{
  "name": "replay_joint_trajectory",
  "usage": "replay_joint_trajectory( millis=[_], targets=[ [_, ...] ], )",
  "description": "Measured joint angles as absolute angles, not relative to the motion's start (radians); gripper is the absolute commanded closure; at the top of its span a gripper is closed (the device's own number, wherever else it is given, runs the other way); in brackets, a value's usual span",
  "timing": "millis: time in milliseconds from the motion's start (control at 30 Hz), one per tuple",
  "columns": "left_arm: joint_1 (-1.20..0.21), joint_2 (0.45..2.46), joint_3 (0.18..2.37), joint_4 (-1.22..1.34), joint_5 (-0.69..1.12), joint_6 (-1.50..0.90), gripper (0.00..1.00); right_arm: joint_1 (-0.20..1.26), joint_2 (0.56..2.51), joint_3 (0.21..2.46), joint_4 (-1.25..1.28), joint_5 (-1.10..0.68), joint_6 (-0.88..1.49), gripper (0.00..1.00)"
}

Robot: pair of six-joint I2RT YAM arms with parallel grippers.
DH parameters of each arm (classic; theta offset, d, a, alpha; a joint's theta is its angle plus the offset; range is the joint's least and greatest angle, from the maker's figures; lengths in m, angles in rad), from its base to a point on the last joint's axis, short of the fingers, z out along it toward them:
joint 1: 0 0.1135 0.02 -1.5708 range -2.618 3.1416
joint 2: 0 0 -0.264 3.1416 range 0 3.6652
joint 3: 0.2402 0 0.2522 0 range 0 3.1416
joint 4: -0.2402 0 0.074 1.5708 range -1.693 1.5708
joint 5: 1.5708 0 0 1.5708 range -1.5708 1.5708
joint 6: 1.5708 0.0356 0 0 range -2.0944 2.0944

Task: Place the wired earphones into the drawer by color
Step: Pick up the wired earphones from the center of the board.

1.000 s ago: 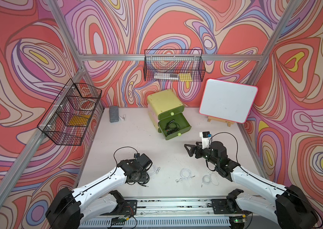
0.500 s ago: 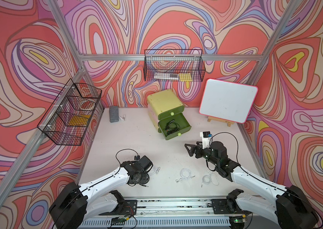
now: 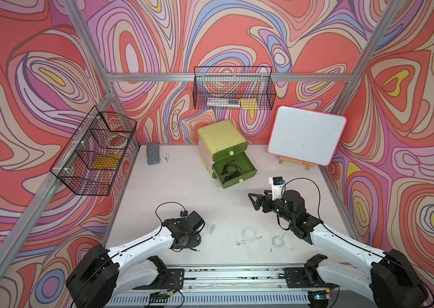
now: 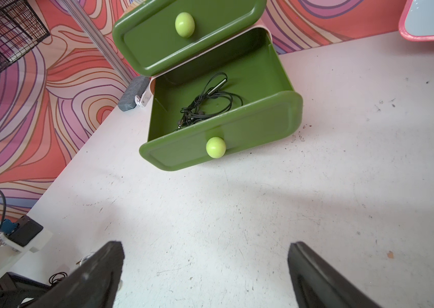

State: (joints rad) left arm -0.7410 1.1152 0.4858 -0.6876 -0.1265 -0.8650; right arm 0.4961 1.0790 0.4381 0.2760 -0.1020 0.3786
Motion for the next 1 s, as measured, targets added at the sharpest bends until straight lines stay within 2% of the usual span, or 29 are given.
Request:
replay_joint_trajectory(
  millis=[400, 1000],
  targets=[
    [-0.741, 1.063, 0.476, -0.687, -0.122, -0.865, 0.98, 0.496, 1.079, 0.438, 0.276, -0.101, 0.379, 0.02],
    [-0.741, 0.927, 0.619, -0.78, -0.134, -0.831, 1.0, 0.496, 1.079, 0.432, 0.276, -0.093, 0.378, 0.02]
  ],
)
